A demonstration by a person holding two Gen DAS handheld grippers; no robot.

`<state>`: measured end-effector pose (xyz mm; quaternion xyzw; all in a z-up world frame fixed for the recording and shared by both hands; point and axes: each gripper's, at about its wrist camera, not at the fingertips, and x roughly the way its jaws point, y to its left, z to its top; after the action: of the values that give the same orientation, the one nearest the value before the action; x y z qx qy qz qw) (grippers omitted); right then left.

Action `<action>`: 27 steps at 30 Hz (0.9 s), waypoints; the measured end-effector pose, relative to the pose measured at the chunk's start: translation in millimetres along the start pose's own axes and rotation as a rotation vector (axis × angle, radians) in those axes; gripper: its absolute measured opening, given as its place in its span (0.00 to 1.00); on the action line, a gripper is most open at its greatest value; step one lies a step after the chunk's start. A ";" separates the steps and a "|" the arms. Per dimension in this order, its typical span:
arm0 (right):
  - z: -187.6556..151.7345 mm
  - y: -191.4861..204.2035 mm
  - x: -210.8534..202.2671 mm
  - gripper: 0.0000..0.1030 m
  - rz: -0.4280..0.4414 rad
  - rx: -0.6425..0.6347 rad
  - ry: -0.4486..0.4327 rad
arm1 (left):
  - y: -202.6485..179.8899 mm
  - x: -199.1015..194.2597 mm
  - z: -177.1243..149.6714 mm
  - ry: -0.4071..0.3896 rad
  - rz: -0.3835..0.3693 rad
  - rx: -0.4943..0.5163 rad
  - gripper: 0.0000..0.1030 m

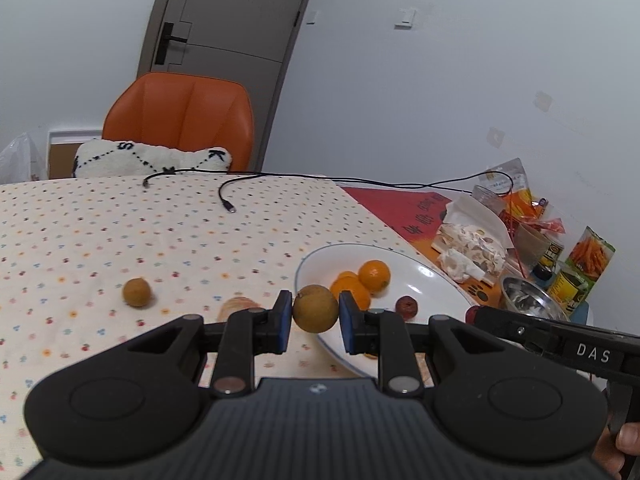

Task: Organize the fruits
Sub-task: 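Carry the brown fruit and the red plum over the white plate, then open the right tool to drop the plum while the left tool drops the brown fruit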

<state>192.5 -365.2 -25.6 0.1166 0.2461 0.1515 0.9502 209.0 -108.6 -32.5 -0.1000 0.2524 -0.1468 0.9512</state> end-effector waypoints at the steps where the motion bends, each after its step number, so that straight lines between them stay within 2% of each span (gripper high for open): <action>1: -0.3 -3.1 -0.3 0.21 -0.003 0.006 -0.001 | -1.8 1.6 -0.2 0.002 -0.001 0.002 0.23; 18: 1.0 -33.1 -10.8 0.21 -0.063 0.051 -0.017 | -26.9 34.8 4.7 0.047 -0.039 0.023 0.23; 27: 0.7 -30.4 -3.3 0.21 -0.052 0.051 -0.013 | -17.0 33.1 4.7 0.069 0.012 0.008 0.37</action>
<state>197.1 -394.6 -32.5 0.1352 0.2466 0.1195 0.9522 234.9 -134.9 -39.0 -0.0894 0.2853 -0.1453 0.9431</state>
